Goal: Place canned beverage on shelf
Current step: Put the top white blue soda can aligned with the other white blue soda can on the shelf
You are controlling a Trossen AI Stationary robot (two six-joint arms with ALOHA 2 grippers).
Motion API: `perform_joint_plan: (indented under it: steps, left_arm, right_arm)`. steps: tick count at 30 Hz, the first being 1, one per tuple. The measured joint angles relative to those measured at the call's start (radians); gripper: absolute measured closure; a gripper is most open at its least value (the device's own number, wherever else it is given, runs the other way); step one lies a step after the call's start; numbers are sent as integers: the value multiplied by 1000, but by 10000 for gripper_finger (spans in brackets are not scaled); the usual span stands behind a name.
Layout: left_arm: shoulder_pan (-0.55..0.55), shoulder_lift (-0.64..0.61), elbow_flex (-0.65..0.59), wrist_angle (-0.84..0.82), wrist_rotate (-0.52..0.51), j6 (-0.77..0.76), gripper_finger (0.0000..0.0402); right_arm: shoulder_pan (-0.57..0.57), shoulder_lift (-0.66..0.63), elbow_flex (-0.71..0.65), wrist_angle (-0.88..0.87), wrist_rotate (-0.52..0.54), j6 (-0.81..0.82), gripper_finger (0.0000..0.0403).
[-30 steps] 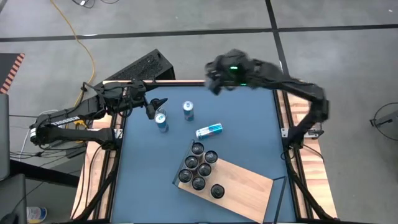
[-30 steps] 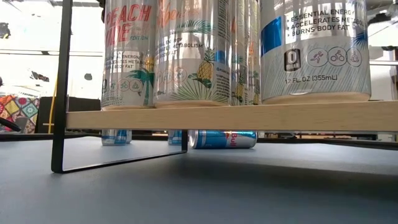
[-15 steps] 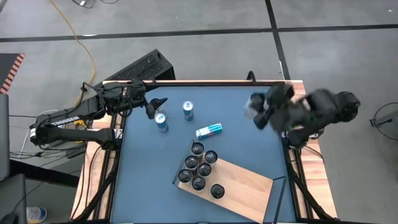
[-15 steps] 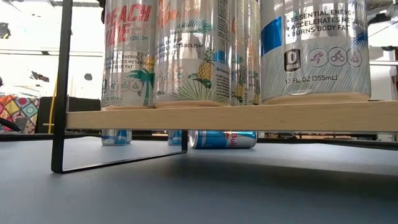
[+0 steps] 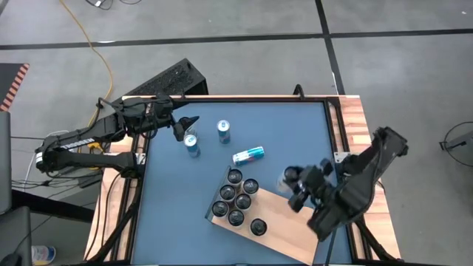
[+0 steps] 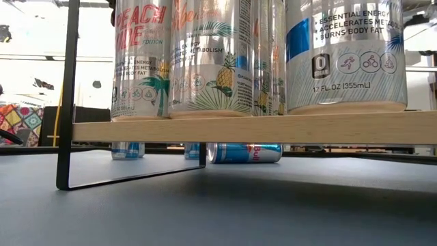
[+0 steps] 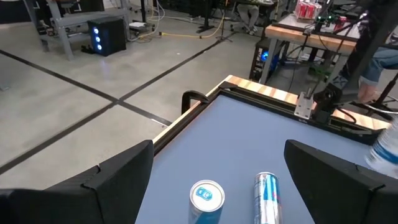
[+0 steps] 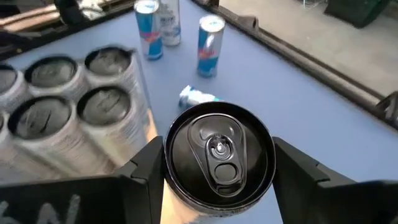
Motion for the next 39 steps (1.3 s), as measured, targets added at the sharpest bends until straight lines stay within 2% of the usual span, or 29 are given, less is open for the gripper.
perform_joint_plan:
  steps: [5, 9, 13, 17, 20, 39]
  left_arm:
    - [0, 0, 0, -1, 0, -1, 54]
    - [0, 1, 0, -1, 0, -2, 54]
    - [0, 1, 0, -2, 0, -2, 54]
    - [0, 1, 0, -2, 0, -9, 54]
    - [0, 1, 0, -5, 0, -9, 54]
    - [0, 1, 0, -18, 0, -21, 54]
  right_arm:
    - [39, 105, -2, 13, -17, 154, 193]
    - [59, 152, -2, 36, -52, 192, 193]
    - [56, 166, 1, 148, -55, 86, 193]
    - [39, 164, 2, 293, -56, -115, 193]
    - [26, 157, 2, 333, -82, -198, 193]
    - [34, 166, -31, 446, -115, -258, 192]
